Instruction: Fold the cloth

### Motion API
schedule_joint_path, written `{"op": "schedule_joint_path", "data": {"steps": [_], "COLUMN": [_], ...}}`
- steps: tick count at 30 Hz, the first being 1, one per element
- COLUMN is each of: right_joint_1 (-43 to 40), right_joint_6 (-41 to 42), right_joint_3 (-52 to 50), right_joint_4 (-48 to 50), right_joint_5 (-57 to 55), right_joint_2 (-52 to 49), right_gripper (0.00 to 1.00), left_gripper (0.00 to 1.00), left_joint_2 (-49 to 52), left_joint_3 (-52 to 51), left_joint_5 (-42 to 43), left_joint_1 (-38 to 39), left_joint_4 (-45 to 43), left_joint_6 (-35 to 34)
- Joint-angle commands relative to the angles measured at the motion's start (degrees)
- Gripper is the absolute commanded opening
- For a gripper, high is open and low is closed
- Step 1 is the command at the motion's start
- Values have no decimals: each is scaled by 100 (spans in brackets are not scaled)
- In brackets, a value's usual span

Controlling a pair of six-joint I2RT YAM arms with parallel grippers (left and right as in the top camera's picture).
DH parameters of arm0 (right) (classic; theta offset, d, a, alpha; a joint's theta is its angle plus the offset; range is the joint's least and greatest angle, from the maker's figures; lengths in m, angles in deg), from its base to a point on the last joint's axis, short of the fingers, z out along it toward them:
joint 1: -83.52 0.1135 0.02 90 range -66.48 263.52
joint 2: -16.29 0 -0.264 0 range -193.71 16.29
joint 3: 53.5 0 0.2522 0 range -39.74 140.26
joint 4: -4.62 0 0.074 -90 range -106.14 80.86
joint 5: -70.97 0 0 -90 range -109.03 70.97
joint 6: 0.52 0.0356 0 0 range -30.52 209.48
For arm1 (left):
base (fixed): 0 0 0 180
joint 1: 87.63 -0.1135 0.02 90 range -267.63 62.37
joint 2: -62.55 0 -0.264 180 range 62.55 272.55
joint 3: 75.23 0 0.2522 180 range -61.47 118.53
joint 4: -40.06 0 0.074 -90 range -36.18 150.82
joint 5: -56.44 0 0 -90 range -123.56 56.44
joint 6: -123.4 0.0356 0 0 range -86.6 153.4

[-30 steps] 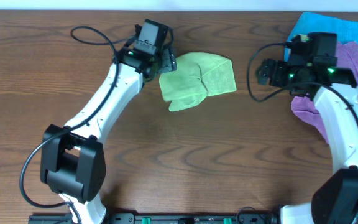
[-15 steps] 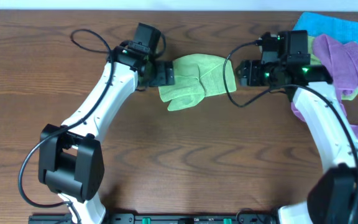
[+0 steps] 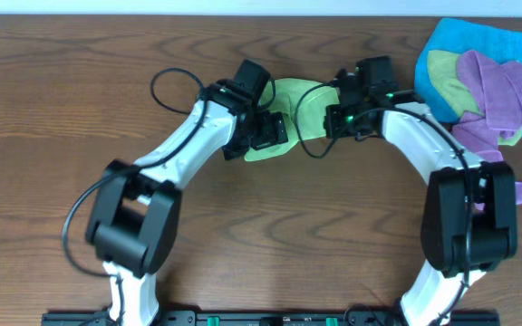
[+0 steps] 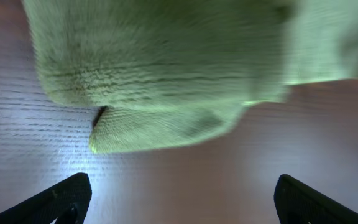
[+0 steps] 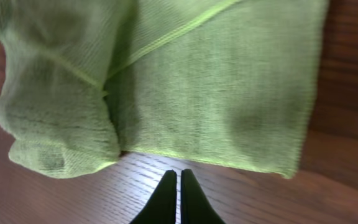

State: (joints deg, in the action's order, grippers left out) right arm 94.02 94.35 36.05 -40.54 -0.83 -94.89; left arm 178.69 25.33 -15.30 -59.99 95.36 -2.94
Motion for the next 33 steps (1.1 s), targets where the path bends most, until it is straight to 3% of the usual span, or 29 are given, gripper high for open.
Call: {"op": "schedule_joint_path", "data": {"steps": [1,3,18,26,33], "right_joint_1": [122,125,122,138,138], "right_joint_6": [-133,-133,-369,-374,-503], "right_joint_3": [17,17,17,17,17], "right_joint_4": [22,52,387,516,-177], "right_joint_5": [-363,-542,-719,-726,-772], "right_joint_2": [26,24,-457,-789,-789], "right_gripper": [22,26,23,21,18], "left_gripper": [95,96,95,95,95], "left_joint_2": [409,527,566,566,566], "left_joint_3": [-39,-39,-39,-39,-39], "left_joint_5": [243,271,-750,-831,-1537], "left_joint_1": [-22,-22,-76,-339,-507], "left_joint_4": [13,-24,-525,-782,-881], "left_joint_6": [-140,-162,-205,-570,-544]}}
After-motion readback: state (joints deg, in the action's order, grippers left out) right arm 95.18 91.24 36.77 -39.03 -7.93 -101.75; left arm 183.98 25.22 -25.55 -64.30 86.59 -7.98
